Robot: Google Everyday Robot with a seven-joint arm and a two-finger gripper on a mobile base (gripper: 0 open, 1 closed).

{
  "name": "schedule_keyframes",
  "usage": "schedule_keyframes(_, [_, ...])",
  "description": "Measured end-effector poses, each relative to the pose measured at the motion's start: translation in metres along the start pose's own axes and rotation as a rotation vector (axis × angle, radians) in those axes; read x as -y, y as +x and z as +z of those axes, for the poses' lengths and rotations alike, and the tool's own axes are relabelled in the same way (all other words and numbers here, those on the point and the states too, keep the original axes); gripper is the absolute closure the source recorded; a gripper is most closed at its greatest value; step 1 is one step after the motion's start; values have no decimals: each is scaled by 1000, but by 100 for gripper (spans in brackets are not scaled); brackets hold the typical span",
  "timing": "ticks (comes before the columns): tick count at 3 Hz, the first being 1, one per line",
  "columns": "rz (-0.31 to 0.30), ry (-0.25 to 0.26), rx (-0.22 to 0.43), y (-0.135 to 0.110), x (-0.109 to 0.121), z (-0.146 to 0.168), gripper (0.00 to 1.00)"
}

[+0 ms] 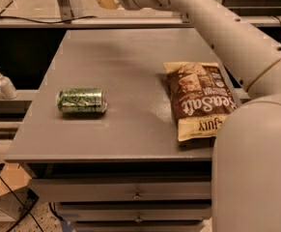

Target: Pick pepsi can

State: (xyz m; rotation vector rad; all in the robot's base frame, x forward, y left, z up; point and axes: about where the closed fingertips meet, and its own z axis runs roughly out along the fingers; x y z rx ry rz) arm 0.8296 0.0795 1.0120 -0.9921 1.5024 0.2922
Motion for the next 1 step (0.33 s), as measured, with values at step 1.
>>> schedule_keyframes(1, [-58, 2, 12, -8, 3, -1, 100])
